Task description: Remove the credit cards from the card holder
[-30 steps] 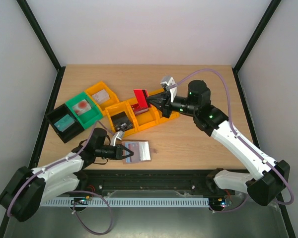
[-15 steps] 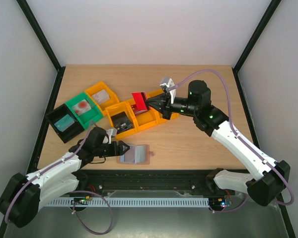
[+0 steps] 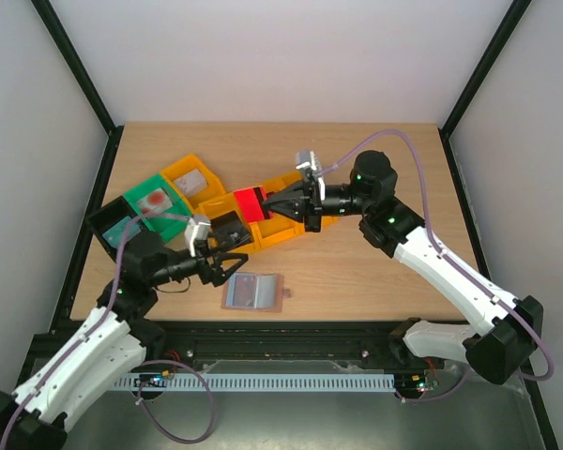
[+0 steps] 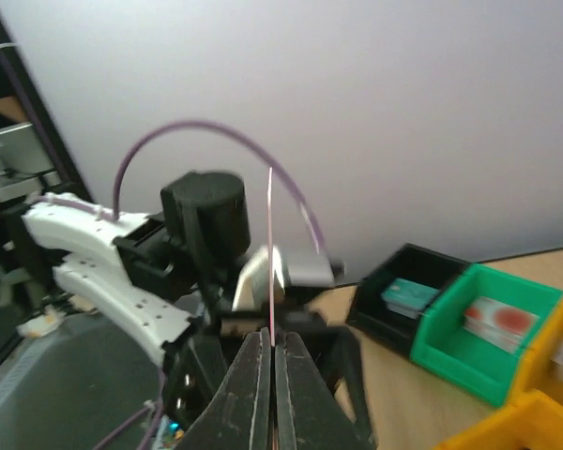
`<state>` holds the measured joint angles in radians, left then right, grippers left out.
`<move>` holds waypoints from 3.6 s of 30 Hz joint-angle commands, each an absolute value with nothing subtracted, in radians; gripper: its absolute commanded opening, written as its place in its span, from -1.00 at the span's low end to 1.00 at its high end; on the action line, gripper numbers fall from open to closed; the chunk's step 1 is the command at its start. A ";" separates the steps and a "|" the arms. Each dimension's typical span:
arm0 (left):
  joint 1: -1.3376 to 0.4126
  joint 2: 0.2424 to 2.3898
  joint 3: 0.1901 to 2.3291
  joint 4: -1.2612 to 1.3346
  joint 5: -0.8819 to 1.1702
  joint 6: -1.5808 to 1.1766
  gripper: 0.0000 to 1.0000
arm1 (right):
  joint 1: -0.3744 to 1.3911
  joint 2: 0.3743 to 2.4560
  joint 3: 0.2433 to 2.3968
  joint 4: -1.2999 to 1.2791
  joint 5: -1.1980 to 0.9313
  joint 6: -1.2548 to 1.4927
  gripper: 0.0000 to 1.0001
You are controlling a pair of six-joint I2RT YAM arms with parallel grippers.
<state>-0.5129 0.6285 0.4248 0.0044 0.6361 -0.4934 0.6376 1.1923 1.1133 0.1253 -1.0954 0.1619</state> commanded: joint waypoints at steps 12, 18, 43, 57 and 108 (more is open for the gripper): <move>-0.451 0.501 0.539 0.440 0.742 -0.282 -0.04 | 0.773 1.256 1.166 0.241 -1.225 0.156 -0.97; -0.454 0.519 0.552 0.447 0.758 -0.274 -0.53 | 0.778 1.263 1.166 0.225 -1.200 0.141 -0.97; -0.444 0.485 0.541 0.293 0.452 0.082 -0.96 | 0.777 1.256 1.191 0.102 -0.775 0.117 -0.06; -0.444 0.531 0.339 0.718 0.168 1.814 -0.95 | 0.779 1.379 1.207 0.405 -0.679 0.716 0.98; -0.333 0.567 0.535 0.165 0.998 -0.250 0.13 | 0.826 1.338 1.354 -0.555 -0.883 -0.357 -0.97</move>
<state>-0.3397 0.5755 0.5343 0.0544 0.8658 -0.0772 0.8181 1.3399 1.3327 -0.5358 -0.8619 -0.3210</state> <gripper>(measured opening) 0.594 0.017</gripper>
